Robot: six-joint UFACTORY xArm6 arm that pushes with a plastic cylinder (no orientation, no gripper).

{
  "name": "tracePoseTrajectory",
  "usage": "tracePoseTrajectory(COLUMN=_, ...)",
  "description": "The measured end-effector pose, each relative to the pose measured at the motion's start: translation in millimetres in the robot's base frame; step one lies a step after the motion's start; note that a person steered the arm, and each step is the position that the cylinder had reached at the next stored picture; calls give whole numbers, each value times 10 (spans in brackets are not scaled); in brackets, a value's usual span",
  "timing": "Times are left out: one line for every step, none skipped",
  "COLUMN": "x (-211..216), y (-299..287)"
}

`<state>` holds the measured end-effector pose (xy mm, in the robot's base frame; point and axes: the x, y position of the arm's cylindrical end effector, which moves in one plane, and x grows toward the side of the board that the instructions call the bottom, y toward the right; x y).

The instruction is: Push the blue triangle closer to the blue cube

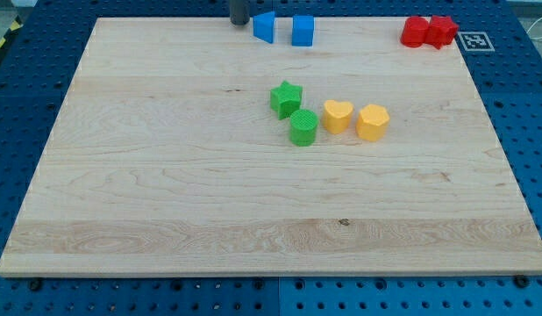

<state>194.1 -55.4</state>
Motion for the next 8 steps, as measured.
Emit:
tracePoseTrajectory(x=52, y=71)
tracePoseTrajectory(x=110, y=145)
tracePoseTrajectory(x=165, y=225)
tracePoseTrajectory(x=179, y=248)
tracePoseTrajectory(x=179, y=359)
tracePoseTrajectory(x=179, y=463)
tracePoseTrajectory(x=179, y=464)
tracePoseTrajectory(x=179, y=411)
